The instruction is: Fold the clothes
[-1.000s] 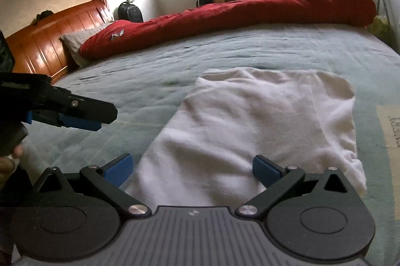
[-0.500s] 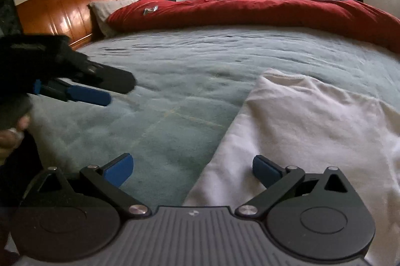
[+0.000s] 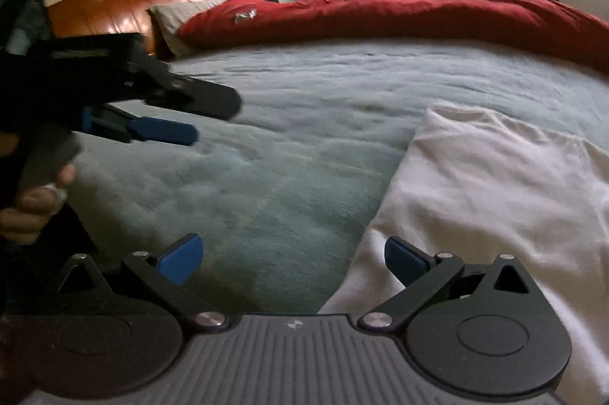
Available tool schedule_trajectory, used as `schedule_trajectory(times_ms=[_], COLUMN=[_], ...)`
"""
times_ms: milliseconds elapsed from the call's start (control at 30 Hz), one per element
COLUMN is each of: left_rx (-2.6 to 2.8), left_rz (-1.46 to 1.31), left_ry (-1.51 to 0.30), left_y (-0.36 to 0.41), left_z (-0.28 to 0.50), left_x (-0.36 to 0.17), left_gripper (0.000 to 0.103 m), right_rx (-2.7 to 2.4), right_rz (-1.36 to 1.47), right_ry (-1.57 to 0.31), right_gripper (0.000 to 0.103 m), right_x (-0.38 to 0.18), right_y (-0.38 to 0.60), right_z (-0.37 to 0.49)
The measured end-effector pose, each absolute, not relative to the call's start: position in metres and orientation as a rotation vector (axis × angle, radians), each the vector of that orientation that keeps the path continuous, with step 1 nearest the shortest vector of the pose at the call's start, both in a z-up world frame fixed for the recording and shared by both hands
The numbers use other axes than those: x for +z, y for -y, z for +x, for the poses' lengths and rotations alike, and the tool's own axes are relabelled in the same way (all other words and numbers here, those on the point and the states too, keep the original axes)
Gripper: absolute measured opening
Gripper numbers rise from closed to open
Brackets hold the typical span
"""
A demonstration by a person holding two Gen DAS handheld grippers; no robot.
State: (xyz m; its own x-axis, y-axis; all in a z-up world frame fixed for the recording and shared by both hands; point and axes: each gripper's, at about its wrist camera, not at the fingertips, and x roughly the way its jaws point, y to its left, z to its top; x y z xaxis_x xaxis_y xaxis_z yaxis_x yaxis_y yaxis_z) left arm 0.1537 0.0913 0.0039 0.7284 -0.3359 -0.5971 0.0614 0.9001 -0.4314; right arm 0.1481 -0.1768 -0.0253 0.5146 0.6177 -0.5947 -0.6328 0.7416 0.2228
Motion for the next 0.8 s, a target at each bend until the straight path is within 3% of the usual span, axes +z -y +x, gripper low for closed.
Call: schedule_trajectory(times_ms=[133, 367, 533, 733, 800], left_rx=[-0.241, -0.264, -0.286, -0.307, -0.311], left_rz=[-0.392, -0.375, -0.360, -0.332, -0.331], left_ry=[-0.732, -0.736, -0.759, -0.772, -0.780], left_y=[-0.088, -0.078, -0.062, -0.045, -0.043], left_z=[0.151, 0.150, 0.155, 0.158, 0.159], left_x=[0.004, 0.006, 0.003, 0.003, 0.001], left_gripper=[0.092, 0.092, 0.092, 0.092, 0.092], right_rx=[0.746, 0.609, 0.490, 0.461, 0.415], right_rz=[-0.036, -0.040, 0.080, 0.114, 0.117], right_ry=[-0.782, -0.705, -0.839, -0.684, -0.738], right_gripper=[0.103, 0.103, 0.103, 0.103, 0.103], right_x=[-0.038, -0.023, -0.048, -0.026, -0.036], right_y=[0.174, 0.213, 0.253, 0.276, 0.280], right_z=[0.140, 0.124, 0.134, 0.130, 0.139])
